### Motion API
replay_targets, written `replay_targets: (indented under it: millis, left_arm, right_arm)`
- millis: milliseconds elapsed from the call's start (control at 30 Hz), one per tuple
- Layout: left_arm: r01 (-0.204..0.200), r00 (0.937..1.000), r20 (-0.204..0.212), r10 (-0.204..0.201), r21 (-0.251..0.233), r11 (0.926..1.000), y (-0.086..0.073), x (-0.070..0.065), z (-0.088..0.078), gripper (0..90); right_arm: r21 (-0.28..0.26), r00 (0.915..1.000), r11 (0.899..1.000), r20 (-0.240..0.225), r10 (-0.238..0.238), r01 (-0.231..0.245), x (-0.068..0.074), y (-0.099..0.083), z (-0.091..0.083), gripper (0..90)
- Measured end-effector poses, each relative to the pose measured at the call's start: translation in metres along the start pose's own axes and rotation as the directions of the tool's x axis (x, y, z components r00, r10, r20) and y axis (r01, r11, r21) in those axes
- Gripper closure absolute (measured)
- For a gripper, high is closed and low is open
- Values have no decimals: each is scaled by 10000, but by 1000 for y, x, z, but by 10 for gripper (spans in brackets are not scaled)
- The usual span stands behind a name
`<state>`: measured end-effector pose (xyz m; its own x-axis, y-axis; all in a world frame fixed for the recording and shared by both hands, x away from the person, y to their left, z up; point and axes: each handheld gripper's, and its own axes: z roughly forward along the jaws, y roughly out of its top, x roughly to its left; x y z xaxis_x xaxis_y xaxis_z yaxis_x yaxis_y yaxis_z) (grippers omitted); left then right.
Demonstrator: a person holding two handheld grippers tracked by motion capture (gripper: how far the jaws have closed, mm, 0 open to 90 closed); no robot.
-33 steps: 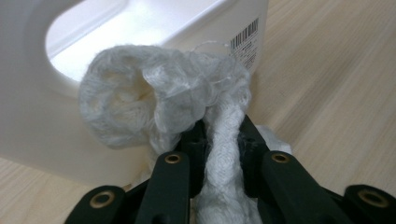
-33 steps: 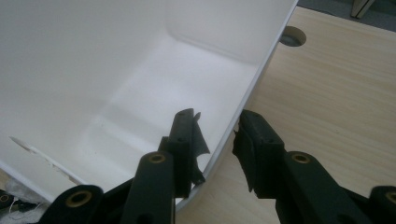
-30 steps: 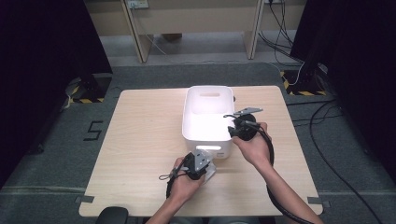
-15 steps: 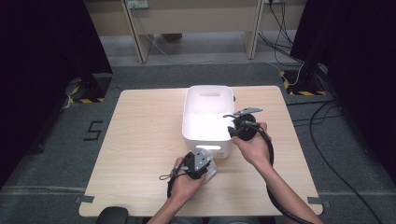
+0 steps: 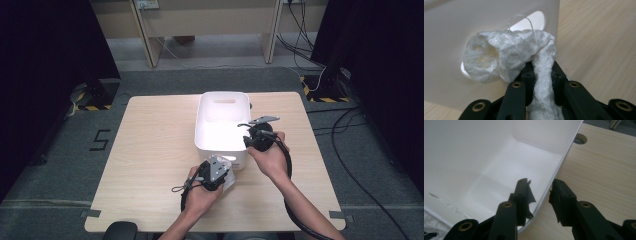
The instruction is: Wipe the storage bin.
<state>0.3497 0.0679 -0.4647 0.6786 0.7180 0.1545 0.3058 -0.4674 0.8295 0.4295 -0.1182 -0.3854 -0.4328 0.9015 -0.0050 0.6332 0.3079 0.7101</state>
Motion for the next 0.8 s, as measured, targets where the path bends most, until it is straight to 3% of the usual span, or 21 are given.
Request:
replay_targets:
  millis: [367, 633, 800]
  left_arm:
    - [-74, 9999, -98, 69, -468, 9989, 20, -1, -20, 776]
    - [-23, 9999, -124, 15, -621, 9981, 25, -1, -23, 775]
    - [-223, 9996, -166, 211, -730, 9971, 32, -2, -28, 775]
  right_arm:
    - [33, 9997, 9998, -178, 194, -194, 2, 0, 1, 661]
    - [18, 9997, 9998, -185, 184, -183, 2, 0, 1, 660]
    - [29, 9997, 9999, -191, 161, -161, 2, 0, 1, 659]
